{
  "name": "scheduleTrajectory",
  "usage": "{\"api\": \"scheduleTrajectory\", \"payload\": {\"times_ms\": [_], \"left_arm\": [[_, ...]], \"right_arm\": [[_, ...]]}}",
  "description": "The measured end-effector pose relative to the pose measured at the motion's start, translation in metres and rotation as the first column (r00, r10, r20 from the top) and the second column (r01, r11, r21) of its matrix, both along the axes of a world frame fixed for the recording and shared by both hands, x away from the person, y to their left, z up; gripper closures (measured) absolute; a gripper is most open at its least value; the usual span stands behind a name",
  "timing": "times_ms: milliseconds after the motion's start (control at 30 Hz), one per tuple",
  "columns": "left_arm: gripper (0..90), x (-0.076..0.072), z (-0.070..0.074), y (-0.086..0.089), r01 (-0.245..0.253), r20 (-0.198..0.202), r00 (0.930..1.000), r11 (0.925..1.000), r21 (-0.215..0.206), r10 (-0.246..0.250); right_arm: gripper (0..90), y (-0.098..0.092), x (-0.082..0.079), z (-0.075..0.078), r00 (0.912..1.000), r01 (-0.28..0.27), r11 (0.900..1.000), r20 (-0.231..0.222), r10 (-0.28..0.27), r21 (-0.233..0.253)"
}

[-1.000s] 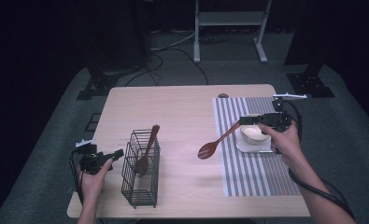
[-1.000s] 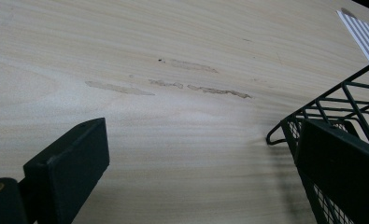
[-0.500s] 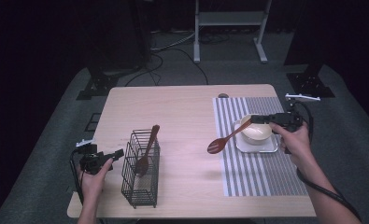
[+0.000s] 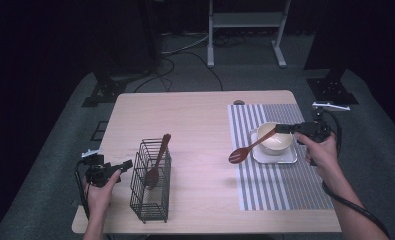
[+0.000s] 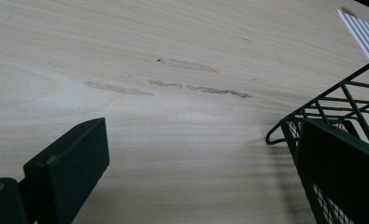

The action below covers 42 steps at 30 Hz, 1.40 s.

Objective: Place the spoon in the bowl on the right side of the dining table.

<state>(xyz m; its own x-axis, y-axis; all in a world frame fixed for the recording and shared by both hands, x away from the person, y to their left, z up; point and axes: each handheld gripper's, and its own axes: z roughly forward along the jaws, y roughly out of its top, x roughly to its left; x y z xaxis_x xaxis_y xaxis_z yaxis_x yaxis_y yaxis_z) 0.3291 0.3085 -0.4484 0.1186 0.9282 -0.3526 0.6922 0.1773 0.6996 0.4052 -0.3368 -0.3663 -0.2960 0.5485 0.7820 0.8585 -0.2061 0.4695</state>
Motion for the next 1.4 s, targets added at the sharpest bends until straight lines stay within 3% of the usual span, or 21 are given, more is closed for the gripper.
{"api": "scheduleTrajectory", "payload": {"times_ms": [1400], "left_arm": [[2.0,0.001,-0.001,-0.001,0.005,-0.004,1.0000,1.0000,0.003,-0.005]], "right_arm": [[83.8,-0.041,-0.001,0.006,0.9939,0.110,0.994,-0.008,-0.110,-0.023]]}}
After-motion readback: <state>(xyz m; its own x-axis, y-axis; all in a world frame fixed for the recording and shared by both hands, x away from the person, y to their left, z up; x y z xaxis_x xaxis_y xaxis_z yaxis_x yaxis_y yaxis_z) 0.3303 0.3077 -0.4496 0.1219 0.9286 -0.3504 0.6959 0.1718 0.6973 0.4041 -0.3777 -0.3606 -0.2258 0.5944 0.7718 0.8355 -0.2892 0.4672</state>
